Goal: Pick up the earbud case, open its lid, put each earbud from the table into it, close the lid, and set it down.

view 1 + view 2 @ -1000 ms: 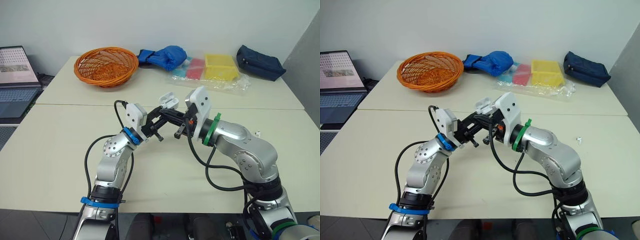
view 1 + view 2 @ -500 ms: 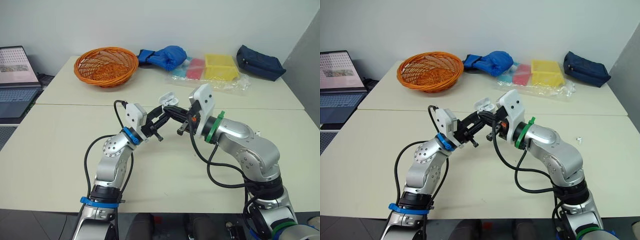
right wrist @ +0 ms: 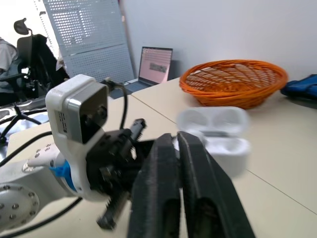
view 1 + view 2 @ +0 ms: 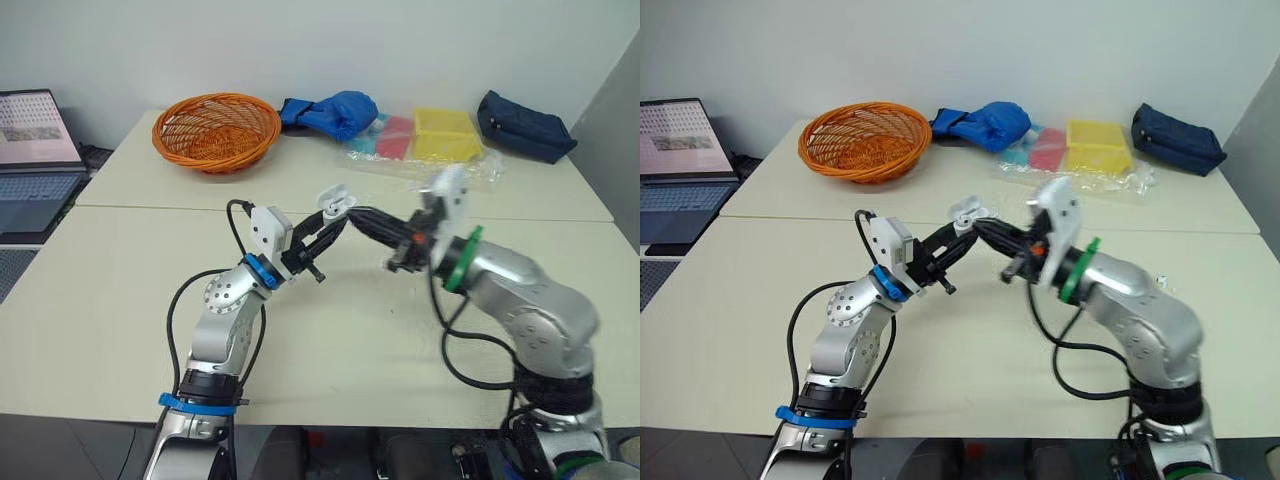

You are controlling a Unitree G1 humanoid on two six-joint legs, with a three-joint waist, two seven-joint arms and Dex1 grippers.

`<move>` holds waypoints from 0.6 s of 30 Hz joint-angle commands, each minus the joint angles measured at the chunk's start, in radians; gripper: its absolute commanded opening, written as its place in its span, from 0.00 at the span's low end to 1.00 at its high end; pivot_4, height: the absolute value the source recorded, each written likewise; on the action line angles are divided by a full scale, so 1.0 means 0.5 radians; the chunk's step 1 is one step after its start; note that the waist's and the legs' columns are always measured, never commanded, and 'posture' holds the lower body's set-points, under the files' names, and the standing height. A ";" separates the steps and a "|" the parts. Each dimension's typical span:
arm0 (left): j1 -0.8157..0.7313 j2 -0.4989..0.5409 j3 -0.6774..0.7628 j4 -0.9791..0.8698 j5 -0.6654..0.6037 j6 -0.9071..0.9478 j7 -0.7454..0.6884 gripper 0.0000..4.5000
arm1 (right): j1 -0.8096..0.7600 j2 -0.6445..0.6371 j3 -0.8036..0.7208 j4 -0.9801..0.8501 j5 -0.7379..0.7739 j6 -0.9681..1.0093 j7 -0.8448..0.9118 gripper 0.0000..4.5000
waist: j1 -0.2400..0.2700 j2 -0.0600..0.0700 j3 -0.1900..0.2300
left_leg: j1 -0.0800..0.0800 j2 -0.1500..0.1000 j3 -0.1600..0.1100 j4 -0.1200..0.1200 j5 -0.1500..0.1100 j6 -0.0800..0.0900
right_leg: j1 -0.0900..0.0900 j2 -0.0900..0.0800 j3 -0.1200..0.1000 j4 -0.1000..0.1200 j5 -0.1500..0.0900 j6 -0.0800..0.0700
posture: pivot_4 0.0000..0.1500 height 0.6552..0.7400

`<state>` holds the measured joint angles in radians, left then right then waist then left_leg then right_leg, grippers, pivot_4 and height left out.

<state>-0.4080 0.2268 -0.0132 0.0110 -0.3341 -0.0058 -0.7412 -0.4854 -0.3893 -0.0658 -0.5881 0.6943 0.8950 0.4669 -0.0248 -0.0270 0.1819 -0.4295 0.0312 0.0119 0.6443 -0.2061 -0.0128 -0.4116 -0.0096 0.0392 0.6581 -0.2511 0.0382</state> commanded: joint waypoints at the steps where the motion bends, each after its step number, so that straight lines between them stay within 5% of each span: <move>1: -0.008 0.028 0.011 -0.044 -0.043 -0.029 -0.049 0.17 | 0.151 -0.273 -0.319 -0.150 0.209 0.095 0.125 0.30 | 0.002 0.000 0.000 | -0.001 -0.001 0.000 0.000 0.000 0.000 | 0.000 -0.001 0.000 -0.001 0.000 0.000 | 1.00 1.00; 5: -0.002 0.034 0.008 -0.040 -0.051 -0.031 -0.074 0.17 | 0.423 -0.705 -0.486 -0.058 0.159 0.047 0.386 0.64 | 0.001 0.000 0.000 | -0.001 -0.002 0.001 0.000 0.000 0.000 | 0.000 -0.003 0.000 -0.003 -0.001 0.001 | 1.00 1.00; 10: 0.032 0.022 0.001 -0.026 -0.064 -0.057 -0.118 0.17 | 0.590 -1.383 -0.358 0.844 -0.452 -0.259 0.590 0.99 | 0.001 -0.001 0.001 | -0.001 -0.003 0.010 0.002 0.000 0.001 | 0.001 -0.003 0.001 -0.006 -0.004 -0.007 | 1.00 1.00; 18: 0.091 -0.028 -0.010 -0.088 -0.045 -0.049 -0.046 0.17 | 0.224 -1.436 0.059 1.608 -0.865 -0.578 0.824 0.99 | -0.014 0.000 0.001 | 0.008 -0.004 0.027 -0.001 0.001 0.002 | 0.001 0.007 0.010 -0.003 0.002 0.000 | 1.00 1.00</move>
<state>-0.3624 0.2181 -0.0195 0.0083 -0.3509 -0.0133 -0.7739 -0.3365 -1.0967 -0.0380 0.1765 0.2876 0.6248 0.8556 -0.0320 -0.0272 0.1825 -0.4253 0.0294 0.0251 0.6437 -0.2057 -0.0116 -0.4112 -0.0061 0.0443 0.6566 -0.2499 0.0384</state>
